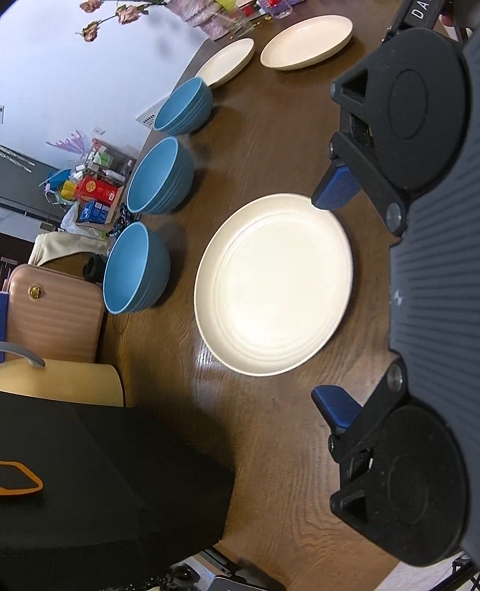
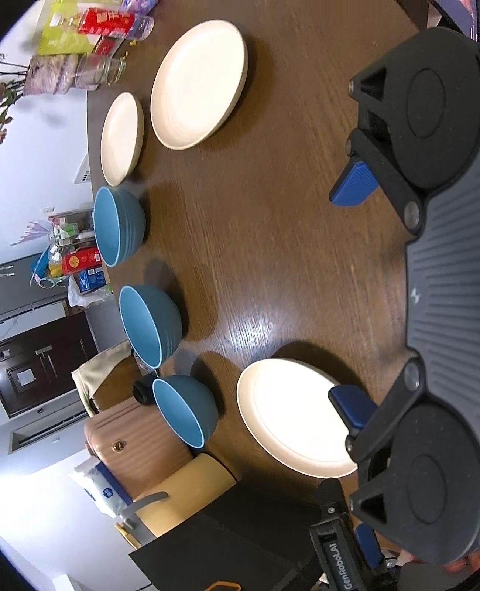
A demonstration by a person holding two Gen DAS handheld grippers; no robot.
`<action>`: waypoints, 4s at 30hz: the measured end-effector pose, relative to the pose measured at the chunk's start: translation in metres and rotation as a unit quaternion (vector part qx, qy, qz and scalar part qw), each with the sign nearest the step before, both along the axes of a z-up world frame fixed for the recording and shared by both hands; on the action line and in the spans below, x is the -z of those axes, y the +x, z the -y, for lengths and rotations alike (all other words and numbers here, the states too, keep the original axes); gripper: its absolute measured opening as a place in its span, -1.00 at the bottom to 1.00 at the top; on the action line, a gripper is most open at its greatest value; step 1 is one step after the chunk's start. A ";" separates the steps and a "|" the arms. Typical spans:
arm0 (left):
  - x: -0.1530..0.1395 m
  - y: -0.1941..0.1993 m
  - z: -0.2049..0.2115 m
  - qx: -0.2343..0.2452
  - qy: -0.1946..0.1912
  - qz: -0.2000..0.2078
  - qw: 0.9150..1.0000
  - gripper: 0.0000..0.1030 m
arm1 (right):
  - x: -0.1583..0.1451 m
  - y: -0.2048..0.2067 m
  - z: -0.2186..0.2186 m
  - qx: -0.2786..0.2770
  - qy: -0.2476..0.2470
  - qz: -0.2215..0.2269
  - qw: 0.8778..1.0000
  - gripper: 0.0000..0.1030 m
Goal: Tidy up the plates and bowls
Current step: 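Lift both open tools away from the placed plate, then move the right tool to the next cream plate while the left tool follows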
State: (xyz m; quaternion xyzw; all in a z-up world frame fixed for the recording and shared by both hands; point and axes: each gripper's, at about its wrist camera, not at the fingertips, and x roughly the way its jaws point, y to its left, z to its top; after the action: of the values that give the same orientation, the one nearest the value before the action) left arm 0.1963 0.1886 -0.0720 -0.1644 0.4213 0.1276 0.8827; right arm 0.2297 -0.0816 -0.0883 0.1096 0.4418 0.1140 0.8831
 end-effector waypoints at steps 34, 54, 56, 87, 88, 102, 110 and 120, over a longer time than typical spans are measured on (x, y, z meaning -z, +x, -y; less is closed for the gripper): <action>-0.026 -0.092 0.094 0.008 0.019 0.035 0.999 1.00 | -0.024 -0.105 0.078 0.005 -0.018 0.055 0.998 1.00; -0.030 -0.058 0.104 0.034 0.017 0.031 0.999 1.00 | -0.036 -0.096 0.088 0.032 -0.032 0.083 0.996 1.00; -0.030 -0.053 0.102 0.034 0.014 0.032 0.999 1.00 | -0.038 -0.093 0.084 0.032 -0.036 0.083 0.995 1.00; -0.025 0.036 0.060 0.095 -0.002 0.040 0.995 1.00 | -0.029 -0.032 0.046 0.084 -0.061 0.060 0.993 1.00; -0.024 0.037 0.060 0.097 -0.003 0.041 0.994 1.00 | -0.028 -0.033 0.047 0.086 -0.062 0.058 0.993 1.00; -0.024 0.035 0.053 0.093 -0.025 0.055 0.994 1.00 | -0.033 -0.030 0.044 0.083 -0.091 0.051 0.991 1.00; -0.026 0.040 0.059 0.089 -0.024 0.062 0.994 1.00 | -0.033 -0.019 0.053 0.074 -0.089 0.054 0.992 1.00; -0.034 0.062 0.087 0.090 -0.034 0.077 0.992 1.00 | -0.039 0.007 0.091 0.080 -0.094 0.056 0.991 1.00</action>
State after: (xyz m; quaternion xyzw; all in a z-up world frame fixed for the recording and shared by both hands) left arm 0.2584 0.1016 -0.0377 -0.1652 0.3689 0.0204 0.9145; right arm 0.2368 -0.1726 -0.0496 0.0547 0.3906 0.0073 0.9189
